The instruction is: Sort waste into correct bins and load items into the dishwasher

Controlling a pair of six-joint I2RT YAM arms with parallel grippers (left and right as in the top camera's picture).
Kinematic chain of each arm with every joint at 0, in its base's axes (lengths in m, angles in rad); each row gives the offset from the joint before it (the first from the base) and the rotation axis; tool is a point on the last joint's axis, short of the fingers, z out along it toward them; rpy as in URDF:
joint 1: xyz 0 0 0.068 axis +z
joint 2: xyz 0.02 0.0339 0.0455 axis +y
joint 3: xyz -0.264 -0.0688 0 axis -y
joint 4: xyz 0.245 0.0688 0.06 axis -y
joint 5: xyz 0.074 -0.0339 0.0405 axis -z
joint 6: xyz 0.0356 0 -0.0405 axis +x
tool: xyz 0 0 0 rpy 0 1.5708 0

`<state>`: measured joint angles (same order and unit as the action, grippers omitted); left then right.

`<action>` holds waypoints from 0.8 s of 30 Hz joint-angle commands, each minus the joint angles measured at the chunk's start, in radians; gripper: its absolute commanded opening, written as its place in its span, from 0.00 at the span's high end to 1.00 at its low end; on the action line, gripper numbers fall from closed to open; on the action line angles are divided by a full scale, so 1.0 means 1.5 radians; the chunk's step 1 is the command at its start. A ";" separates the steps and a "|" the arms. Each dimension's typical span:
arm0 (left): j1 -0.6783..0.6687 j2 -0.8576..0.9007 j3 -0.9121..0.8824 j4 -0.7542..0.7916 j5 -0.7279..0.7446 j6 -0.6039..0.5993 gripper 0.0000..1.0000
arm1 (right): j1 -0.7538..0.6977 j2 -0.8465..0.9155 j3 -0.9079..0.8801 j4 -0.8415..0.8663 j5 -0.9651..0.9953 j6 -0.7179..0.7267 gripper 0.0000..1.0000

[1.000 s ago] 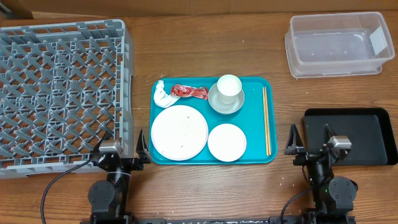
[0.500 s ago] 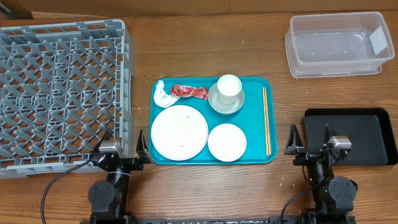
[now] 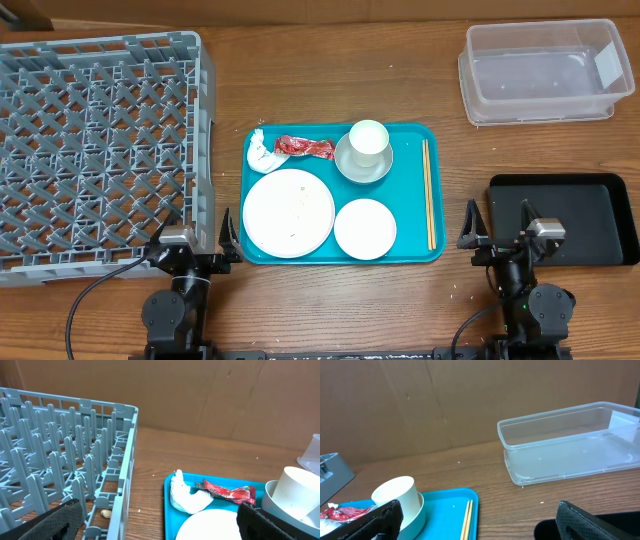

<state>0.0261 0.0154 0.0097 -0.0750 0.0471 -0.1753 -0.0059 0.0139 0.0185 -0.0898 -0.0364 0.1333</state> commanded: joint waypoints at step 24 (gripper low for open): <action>-0.005 0.290 0.423 -0.126 0.243 0.032 0.00 | -0.001 -0.007 -0.007 0.004 0.009 -0.003 0.00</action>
<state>0.0257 0.2295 0.3733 -0.1024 0.4103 -0.4419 -0.0059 0.0128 0.0185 -0.0910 -0.0364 0.1333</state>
